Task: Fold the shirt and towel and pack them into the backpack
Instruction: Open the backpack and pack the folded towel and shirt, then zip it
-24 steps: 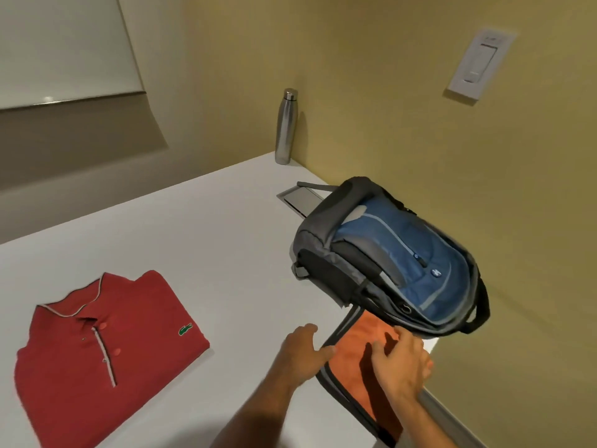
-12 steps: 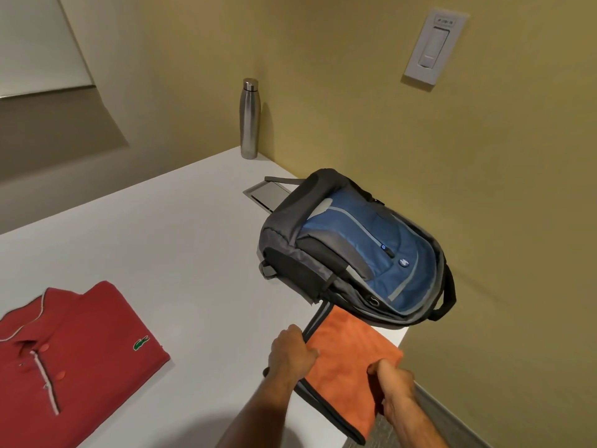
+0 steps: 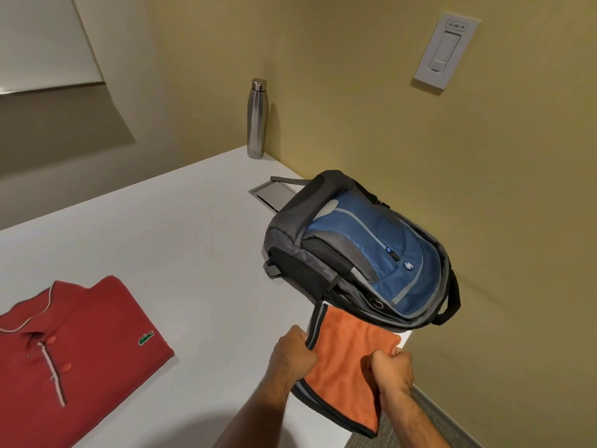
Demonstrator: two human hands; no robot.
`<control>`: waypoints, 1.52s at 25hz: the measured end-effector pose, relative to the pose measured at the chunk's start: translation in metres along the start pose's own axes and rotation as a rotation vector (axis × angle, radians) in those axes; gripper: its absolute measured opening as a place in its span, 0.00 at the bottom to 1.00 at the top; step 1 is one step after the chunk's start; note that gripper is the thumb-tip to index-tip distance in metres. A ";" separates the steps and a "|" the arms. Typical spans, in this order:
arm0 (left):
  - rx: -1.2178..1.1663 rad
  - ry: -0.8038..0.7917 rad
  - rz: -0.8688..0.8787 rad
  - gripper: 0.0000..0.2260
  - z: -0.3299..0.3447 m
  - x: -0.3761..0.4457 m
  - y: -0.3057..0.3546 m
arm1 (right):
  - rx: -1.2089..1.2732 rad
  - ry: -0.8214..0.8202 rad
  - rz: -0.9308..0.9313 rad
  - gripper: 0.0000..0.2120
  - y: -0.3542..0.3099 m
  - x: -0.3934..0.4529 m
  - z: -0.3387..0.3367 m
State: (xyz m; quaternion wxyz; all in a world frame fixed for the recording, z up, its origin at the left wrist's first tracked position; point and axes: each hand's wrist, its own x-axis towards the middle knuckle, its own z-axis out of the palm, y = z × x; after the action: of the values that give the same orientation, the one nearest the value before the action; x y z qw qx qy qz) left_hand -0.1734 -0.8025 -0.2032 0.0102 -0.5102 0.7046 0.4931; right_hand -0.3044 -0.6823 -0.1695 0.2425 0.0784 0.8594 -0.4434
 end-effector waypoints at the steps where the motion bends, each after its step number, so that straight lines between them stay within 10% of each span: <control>1: -0.052 -0.005 -0.005 0.16 -0.002 -0.002 -0.002 | 0.002 -0.016 -0.033 0.15 -0.002 -0.003 0.001; 6: -0.158 -0.051 0.092 0.37 -0.026 -0.014 -0.016 | -0.054 -0.099 -0.140 0.13 -0.019 -0.028 0.022; 18: -0.567 0.421 0.089 0.27 -0.153 -0.076 -0.103 | -0.172 -0.488 -0.454 0.21 -0.077 -0.122 0.137; 38: -0.517 0.846 -0.202 0.30 -0.269 -0.164 -0.236 | -0.510 -1.073 -0.929 0.25 -0.085 -0.265 0.309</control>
State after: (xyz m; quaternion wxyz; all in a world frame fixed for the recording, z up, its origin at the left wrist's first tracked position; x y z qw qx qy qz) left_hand 0.2082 -0.8744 -0.1420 -0.3550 -0.7169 0.4490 0.3979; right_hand 0.0037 -0.9591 -0.1306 0.4263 -0.5774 0.6441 -0.2646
